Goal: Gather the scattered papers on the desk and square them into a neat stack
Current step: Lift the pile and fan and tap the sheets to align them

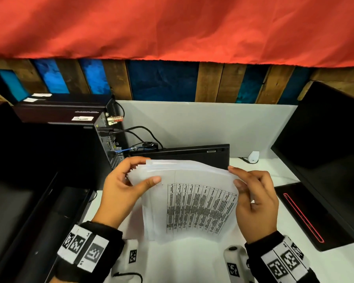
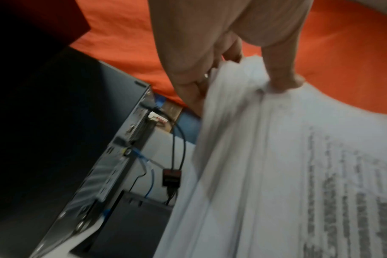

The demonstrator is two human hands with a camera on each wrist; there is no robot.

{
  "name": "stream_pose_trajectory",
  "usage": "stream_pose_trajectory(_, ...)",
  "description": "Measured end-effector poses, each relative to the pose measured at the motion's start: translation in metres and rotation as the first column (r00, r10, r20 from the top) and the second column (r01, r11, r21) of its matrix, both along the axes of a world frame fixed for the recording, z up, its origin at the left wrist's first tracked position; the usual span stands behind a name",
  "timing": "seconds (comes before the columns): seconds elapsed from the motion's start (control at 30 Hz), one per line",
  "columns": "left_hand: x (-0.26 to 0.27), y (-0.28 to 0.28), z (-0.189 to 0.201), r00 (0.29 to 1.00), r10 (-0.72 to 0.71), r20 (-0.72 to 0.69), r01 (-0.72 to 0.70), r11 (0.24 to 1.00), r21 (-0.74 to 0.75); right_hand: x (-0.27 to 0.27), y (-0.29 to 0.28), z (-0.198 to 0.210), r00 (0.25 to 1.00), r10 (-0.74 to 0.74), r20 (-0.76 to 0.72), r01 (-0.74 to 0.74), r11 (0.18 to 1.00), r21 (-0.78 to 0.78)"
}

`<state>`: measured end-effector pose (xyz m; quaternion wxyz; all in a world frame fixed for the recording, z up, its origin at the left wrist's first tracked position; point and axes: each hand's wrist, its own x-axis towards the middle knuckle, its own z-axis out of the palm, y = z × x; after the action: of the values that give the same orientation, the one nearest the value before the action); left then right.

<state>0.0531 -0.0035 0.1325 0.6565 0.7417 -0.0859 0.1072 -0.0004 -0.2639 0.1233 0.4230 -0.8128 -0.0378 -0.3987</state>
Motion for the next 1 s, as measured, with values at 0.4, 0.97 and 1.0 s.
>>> stream_pose_trajectory(0.4,-0.011,-0.034,-0.033,0.877,-0.387,-0.286,0.293,0.900,-0.322,0.006,-0.012,-0.017,0.831,0.520,-0.196,-0.230,0.643,0.731)
stream_pose_trajectory(0.97,-0.016,-0.043,-0.028,0.968,-0.091,-0.235,0.044,0.979,-0.197,0.003,-0.016,-0.018,0.858,0.443,-0.260,-0.152,0.703,0.695)
stream_pose_trajectory(1.0,-0.014,-0.042,-0.023,0.976,-0.092,-0.196,0.048,0.975,-0.218,0.005,-0.016,-0.013,0.864,0.436,-0.251,-0.158,0.709,0.687)
